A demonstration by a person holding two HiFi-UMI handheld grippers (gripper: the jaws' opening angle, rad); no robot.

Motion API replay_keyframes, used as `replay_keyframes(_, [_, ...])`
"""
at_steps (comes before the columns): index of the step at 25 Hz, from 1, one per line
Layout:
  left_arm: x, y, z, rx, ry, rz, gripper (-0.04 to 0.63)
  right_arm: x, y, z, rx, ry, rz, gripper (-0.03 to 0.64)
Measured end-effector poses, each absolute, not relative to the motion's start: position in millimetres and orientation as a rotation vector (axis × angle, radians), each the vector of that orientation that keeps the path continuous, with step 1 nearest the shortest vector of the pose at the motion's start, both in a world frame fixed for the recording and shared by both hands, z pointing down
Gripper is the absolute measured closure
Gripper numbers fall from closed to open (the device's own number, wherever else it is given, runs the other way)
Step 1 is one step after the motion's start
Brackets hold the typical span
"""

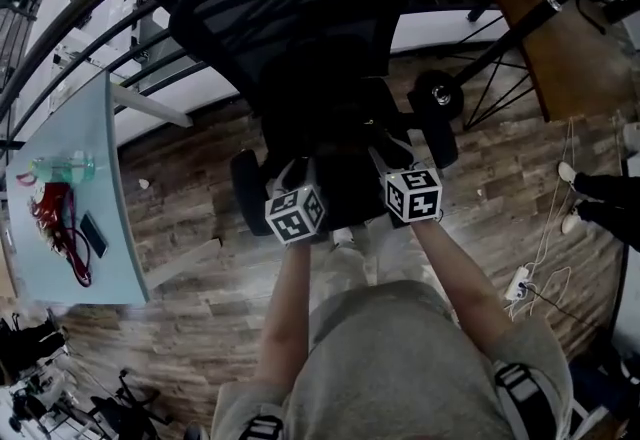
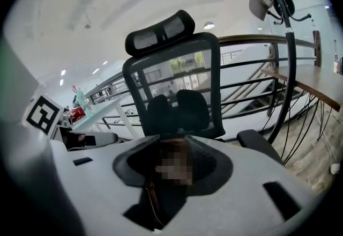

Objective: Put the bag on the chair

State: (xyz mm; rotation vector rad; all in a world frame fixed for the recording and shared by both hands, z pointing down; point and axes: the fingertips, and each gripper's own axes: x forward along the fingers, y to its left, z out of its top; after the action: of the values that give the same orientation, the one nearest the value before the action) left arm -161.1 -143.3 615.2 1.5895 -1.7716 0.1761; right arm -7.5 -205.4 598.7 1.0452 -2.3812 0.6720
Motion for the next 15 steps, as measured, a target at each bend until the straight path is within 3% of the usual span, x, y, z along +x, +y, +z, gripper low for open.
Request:
replay_keyframes(4, [-160, -136, 586, 1.642, -1.785, 0.143, 0.548, -7, -191, 565, 1.071, -2.441, 0.611, 0.58])
replay_keyframes(15, [-153, -101, 530, 1.718, -1.811, 0.112, 0.577, -3, -160, 506, 1.119, -2.521, 0.539, 0.611])
